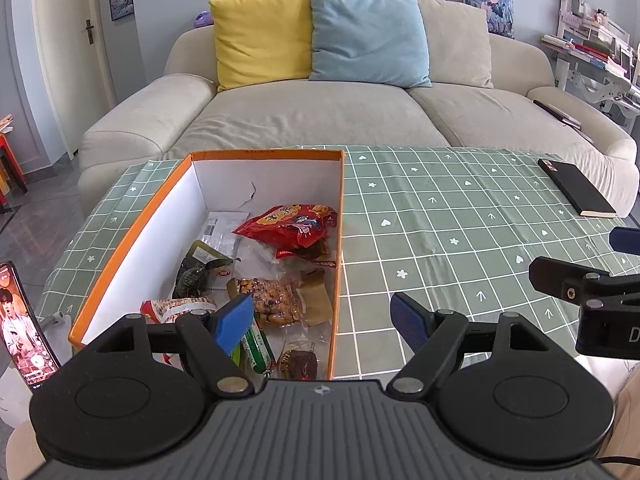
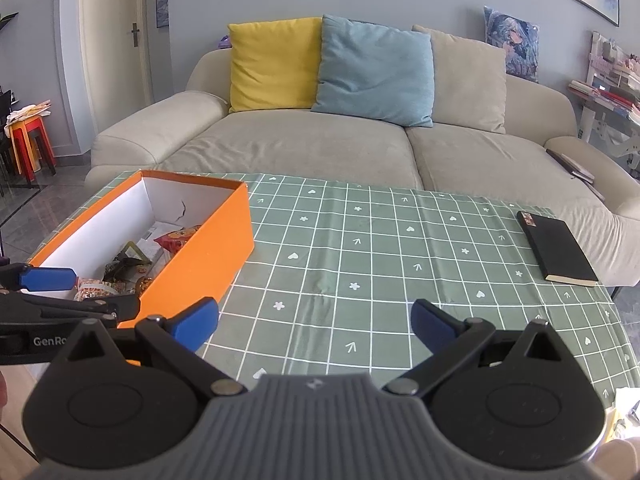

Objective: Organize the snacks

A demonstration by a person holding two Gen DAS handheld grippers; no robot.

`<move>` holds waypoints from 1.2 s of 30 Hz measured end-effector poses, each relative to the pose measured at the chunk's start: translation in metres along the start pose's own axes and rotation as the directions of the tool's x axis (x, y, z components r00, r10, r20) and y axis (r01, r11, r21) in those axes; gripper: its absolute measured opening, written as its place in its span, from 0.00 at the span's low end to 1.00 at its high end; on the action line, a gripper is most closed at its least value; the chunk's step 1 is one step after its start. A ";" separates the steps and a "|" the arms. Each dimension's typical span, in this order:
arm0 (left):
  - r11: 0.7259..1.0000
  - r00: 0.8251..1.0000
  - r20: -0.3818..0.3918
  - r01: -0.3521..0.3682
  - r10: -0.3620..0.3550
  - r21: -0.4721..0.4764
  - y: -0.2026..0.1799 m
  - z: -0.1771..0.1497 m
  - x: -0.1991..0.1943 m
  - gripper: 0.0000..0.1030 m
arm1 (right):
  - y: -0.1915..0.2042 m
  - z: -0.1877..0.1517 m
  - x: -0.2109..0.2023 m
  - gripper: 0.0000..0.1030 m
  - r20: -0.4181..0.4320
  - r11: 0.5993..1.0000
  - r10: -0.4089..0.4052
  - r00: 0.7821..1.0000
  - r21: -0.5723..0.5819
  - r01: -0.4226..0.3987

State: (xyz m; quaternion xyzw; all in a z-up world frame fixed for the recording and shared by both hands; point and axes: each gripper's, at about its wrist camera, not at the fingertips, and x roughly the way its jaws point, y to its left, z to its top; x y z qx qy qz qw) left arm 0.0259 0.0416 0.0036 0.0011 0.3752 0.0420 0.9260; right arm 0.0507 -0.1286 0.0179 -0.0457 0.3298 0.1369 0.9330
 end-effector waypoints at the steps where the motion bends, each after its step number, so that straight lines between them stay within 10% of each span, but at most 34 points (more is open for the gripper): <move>1: 1.000 1.000 0.000 0.000 0.000 0.000 0.000 0.000 0.000 0.89 | 0.000 0.000 0.000 0.96 -0.001 1.000 -0.001 1.000 0.001 0.001; 36: 0.999 1.000 0.002 -0.013 0.013 0.031 -0.001 0.000 0.002 0.88 | -0.001 -0.003 0.004 0.96 -0.021 1.000 -0.002 1.000 0.003 0.002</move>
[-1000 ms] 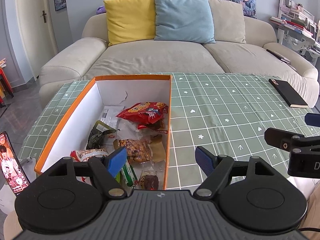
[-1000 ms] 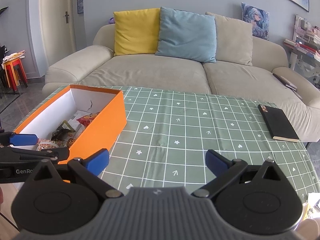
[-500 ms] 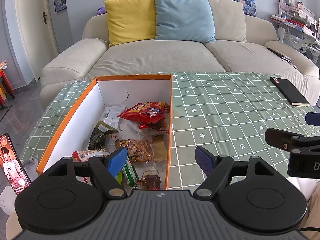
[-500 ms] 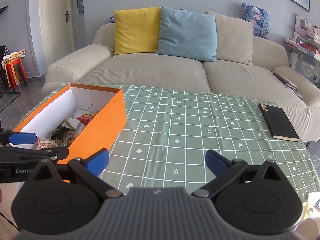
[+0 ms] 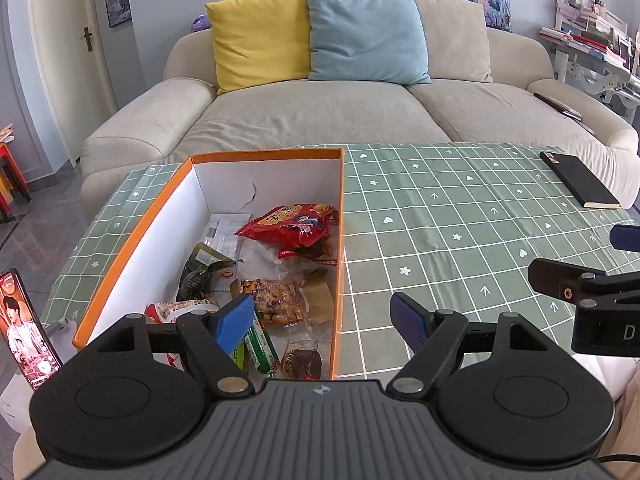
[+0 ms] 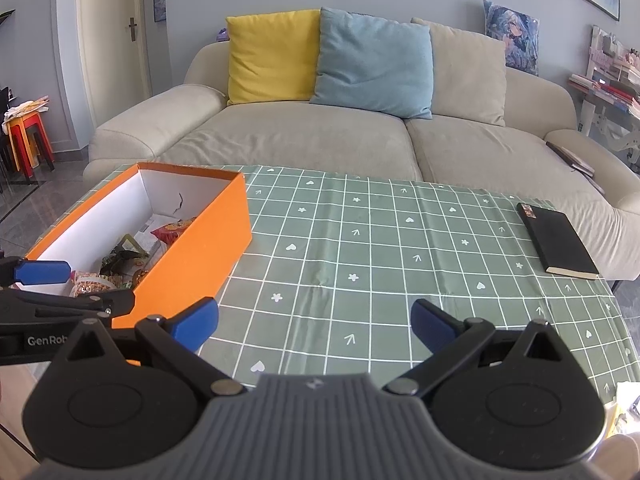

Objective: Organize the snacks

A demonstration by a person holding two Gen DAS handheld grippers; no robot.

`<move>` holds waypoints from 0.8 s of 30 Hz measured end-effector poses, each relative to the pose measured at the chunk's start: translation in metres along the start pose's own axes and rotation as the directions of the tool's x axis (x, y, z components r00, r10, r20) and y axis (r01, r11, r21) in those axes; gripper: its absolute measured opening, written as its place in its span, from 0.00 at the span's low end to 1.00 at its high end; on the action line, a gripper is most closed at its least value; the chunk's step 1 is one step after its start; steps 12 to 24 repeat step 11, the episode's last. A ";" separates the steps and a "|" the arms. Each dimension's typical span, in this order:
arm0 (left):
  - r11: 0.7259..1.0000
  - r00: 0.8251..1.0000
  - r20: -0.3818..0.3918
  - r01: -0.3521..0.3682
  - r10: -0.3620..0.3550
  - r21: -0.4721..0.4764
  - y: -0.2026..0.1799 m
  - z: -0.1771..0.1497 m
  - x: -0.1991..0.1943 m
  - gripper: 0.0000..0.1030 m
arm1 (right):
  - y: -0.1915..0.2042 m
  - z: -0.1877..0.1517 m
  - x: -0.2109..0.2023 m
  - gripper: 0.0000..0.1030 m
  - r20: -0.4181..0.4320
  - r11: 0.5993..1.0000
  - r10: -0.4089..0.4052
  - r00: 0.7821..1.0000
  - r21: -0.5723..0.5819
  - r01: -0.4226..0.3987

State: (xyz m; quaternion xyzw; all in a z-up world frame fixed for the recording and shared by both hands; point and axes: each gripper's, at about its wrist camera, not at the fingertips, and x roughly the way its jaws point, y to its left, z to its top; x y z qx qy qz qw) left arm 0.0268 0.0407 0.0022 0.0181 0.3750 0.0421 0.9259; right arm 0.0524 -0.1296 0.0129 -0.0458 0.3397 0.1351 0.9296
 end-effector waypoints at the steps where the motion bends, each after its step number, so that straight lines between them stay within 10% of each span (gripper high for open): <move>1: 1.000 1.000 0.001 0.000 0.000 0.003 0.000 0.000 0.000 0.88 | 0.000 0.000 0.000 0.96 0.000 1.000 0.000 1.000 0.000 0.000; 24: 1.000 1.000 0.006 -0.005 0.004 0.015 0.000 -0.002 0.002 0.87 | -0.002 -0.002 0.002 0.96 -0.006 1.000 -0.003 1.000 0.005 0.003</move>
